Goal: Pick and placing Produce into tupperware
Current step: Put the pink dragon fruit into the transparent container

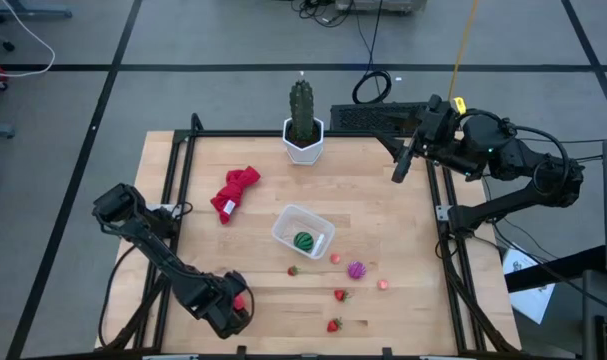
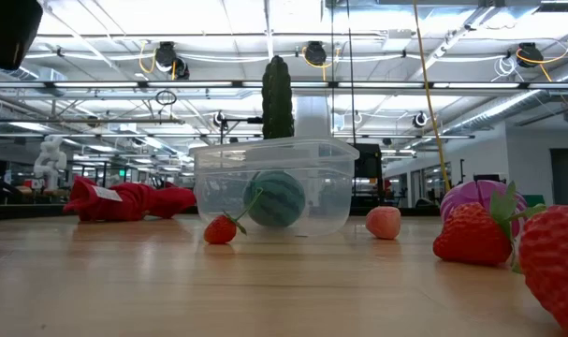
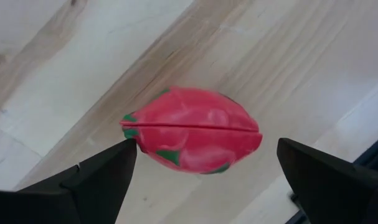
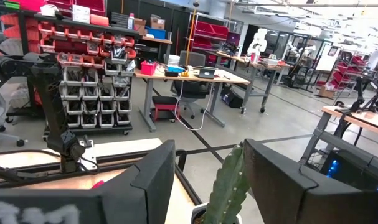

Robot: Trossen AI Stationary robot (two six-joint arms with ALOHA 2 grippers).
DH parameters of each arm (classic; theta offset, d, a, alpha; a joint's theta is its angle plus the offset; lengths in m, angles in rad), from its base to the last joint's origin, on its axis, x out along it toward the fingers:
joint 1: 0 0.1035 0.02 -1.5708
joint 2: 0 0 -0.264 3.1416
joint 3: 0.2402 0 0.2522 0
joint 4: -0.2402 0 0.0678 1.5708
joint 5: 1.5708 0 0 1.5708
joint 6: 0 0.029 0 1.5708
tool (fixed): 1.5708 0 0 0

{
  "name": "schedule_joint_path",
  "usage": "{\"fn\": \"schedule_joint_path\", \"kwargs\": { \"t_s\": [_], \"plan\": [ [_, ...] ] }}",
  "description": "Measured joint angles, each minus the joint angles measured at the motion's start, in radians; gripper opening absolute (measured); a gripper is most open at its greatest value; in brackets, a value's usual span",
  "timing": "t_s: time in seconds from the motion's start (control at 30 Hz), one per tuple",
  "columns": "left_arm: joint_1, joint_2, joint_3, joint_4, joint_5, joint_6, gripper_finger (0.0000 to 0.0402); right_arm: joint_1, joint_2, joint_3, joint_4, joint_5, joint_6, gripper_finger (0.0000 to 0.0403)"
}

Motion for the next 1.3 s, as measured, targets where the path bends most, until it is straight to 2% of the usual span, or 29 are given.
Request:
{"fn": "schedule_joint_path", "kwargs": {
  "t_s": [0.67, 1.3],
  "plan": [
    [0.01, 0.0, 0.0, -0.002, 0.015, -0.034, 0.0392, 0.0, 0.0, 0.0, -0.002, 0.0, 0.001, 0.0183],
    [0.01, 0.0, 0.0, 0.042, 0.024, -0.288, 0.0393, 0.0, 0.0, 0.0, -0.05, 0.0, 0.0, 0.0183]
  ]
}}
